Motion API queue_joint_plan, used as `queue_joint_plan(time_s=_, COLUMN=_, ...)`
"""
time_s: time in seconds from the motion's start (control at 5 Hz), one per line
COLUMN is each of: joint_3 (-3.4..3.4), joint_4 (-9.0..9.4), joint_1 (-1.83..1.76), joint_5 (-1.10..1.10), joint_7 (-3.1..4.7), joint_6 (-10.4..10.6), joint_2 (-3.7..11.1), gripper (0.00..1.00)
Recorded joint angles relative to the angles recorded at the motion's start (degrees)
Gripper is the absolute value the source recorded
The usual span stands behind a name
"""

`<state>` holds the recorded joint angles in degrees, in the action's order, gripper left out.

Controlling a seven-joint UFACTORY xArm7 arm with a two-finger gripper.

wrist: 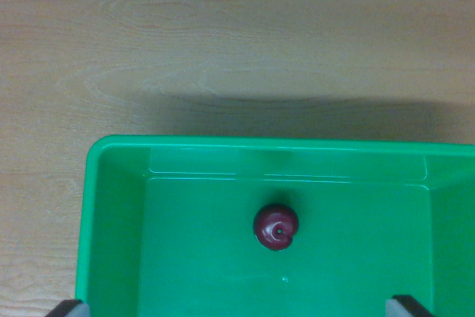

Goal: Pick fruit

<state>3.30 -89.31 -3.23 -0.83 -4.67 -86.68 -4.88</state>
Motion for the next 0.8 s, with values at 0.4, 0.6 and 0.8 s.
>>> queue_joint_plan(time_s=0.4, joint_3=-0.01, joint_4=0.16, joint_1=0.01, joint_5=-0.01, joint_7=0.01, joint_6=0.25, joint_2=0.12, gripper=0.00)
queue_joint_plan(time_s=0.6, joint_3=-0.03, joint_4=0.56, joint_1=0.05, joint_5=-0.04, joint_7=0.05, joint_6=0.87, joint_2=0.43, gripper=0.00)
queue_joint_plan(time_s=0.8, joint_3=-0.03, joint_4=0.56, joint_1=0.05, joint_5=-0.04, joint_7=0.05, joint_6=0.87, joint_2=0.43, gripper=0.00)
